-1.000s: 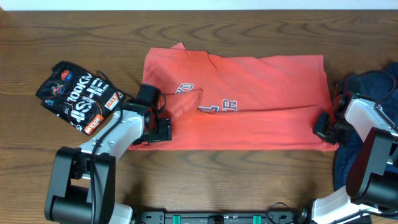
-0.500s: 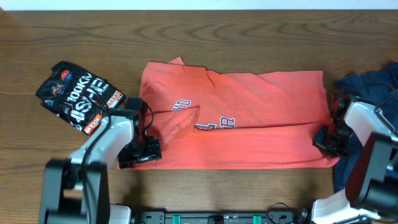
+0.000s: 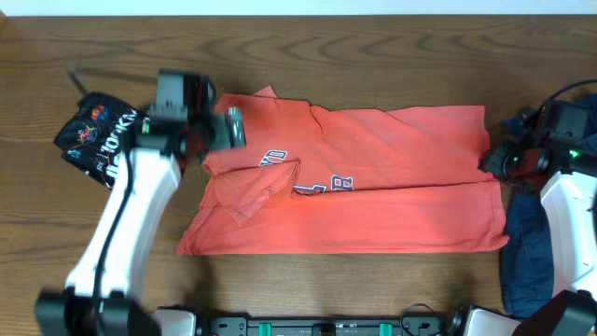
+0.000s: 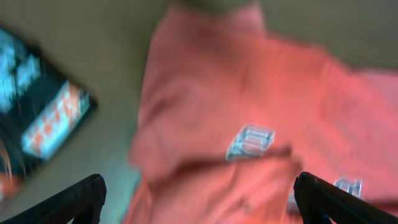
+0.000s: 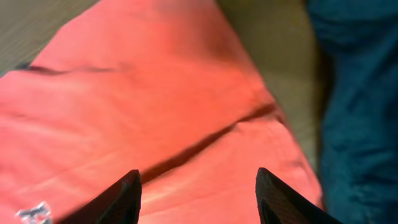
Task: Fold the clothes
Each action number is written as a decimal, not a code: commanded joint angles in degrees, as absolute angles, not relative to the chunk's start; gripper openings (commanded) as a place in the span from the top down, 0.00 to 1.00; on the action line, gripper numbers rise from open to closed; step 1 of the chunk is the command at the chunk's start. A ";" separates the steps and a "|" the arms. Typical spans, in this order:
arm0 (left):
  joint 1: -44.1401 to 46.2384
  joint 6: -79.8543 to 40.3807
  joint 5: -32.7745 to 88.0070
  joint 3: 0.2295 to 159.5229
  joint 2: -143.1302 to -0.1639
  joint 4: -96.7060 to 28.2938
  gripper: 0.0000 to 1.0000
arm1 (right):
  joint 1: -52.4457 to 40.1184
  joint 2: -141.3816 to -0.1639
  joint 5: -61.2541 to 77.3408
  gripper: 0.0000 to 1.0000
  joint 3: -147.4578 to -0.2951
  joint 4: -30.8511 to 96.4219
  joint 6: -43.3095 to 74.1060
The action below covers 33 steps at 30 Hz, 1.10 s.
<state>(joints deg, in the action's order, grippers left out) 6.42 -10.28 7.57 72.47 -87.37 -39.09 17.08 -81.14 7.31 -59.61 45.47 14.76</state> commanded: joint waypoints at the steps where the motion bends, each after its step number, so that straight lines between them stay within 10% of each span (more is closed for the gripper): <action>1: 4.95 -4.56 8.19 81.28 -97.69 -37.91 0.02 | 17.45 -80.90 12.05 0.43 -60.31 45.98 11.55; 20: 2.96 -1.15 14.68 101.60 -130.87 -28.64 0.10 | 17.45 -80.90 11.79 0.42 -60.29 47.13 10.63; 30: 3.29 -1.76 16.08 101.49 -131.87 -33.82 0.93 | 17.45 -81.91 11.81 0.46 -60.29 47.13 10.57; 33: 3.22 -2.26 16.08 101.51 -131.44 -35.16 0.94 | 17.39 -83.05 11.81 0.46 -60.31 46.83 10.57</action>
